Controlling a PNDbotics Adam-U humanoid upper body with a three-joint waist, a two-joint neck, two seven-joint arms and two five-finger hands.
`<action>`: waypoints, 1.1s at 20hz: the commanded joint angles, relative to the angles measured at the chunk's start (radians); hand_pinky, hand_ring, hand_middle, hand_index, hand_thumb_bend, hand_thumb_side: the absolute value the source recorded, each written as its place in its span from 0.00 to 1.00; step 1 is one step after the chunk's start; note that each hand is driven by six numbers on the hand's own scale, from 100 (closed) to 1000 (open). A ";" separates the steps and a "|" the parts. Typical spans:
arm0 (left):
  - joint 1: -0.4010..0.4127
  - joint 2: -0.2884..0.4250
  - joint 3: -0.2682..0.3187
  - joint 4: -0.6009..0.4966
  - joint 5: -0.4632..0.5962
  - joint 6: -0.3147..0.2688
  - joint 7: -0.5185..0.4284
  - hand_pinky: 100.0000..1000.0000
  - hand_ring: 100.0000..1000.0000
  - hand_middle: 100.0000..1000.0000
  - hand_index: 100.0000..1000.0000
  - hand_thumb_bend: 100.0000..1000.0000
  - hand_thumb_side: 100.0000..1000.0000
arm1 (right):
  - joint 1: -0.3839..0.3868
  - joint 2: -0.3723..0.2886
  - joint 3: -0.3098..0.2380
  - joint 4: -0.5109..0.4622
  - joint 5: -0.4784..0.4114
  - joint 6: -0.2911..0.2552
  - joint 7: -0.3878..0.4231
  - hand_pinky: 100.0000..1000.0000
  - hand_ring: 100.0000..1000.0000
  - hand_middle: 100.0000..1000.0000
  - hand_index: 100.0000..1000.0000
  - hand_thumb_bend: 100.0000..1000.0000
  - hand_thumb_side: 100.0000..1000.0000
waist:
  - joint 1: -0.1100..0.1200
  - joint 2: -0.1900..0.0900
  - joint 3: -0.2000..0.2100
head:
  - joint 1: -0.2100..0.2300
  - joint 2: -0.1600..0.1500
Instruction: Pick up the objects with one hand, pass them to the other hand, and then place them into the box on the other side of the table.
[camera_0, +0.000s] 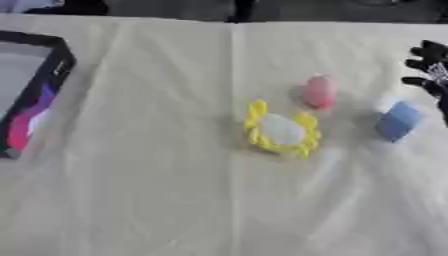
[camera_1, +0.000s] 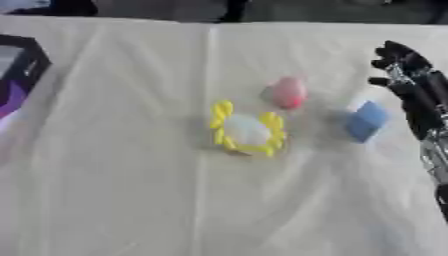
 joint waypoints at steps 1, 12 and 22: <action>0.000 0.020 0.015 -0.007 0.002 -0.004 -0.003 0.81 0.68 0.68 0.74 0.79 0.55 | -0.009 -0.019 -0.014 -0.002 0.005 0.010 -0.003 0.76 0.88 0.86 0.91 0.00 0.55 | -0.003 -0.028 -0.001 | -0.028 0.008; 0.007 0.023 0.010 -0.005 -0.001 -0.004 -0.007 0.81 0.68 0.68 0.74 0.79 0.55 | -0.016 -0.043 -0.005 -0.005 0.024 0.032 0.016 0.76 0.90 0.88 0.90 0.00 0.56 | -0.002 -0.065 -0.004 | -0.088 0.008; 0.021 0.034 0.009 -0.003 -0.003 -0.002 -0.008 0.81 0.68 0.68 0.74 0.79 0.55 | -0.015 -0.173 0.024 -0.015 0.032 0.066 0.047 0.77 0.91 0.88 0.90 0.00 0.57 | -0.003 -0.070 -0.013 | -0.089 0.008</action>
